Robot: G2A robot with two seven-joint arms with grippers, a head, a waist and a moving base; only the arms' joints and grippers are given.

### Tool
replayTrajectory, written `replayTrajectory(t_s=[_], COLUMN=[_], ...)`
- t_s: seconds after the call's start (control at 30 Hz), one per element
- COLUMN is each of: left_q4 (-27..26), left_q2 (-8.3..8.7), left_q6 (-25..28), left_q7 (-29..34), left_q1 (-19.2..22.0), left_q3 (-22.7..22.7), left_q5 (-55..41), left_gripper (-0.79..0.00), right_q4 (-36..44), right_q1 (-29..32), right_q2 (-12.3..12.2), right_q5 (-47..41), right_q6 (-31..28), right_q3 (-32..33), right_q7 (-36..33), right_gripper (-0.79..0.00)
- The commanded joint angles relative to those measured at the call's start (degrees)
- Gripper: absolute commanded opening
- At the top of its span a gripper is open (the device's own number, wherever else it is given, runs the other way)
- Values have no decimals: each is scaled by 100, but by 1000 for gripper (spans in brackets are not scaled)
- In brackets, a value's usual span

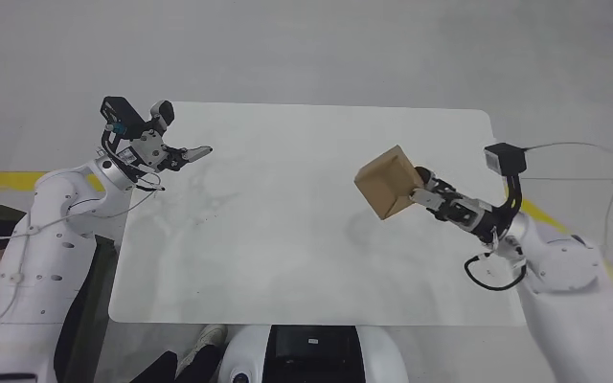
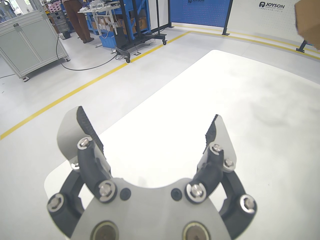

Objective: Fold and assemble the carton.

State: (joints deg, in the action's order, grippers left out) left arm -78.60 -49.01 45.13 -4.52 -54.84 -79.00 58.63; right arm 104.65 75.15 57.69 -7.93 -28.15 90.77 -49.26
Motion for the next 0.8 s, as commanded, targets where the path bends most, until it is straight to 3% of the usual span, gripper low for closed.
replayTrajectory(t_s=[0.0,0.2,0.43,0.77], left_q4=[0,0,0,0], left_q2=[0,0,0,0], left_q6=[0,0,0,0], left_q7=[0,0,0,0], left_q1=[0,0,0,0], left_q3=[0,0,0,0], left_q5=[0,0,0,0], left_gripper=[0,0,0,0], right_q4=[53,74,-146,-236], right_q1=[164,480,544,837], right_q2=[-29,-97,-147,-136], right_q5=[640,1993,3419,5295], right_q6=[106,412,493,475], right_q3=[214,590,586,229], right_q7=[103,266,467,1572], right_gripper=[-785,-785,-785,-785])
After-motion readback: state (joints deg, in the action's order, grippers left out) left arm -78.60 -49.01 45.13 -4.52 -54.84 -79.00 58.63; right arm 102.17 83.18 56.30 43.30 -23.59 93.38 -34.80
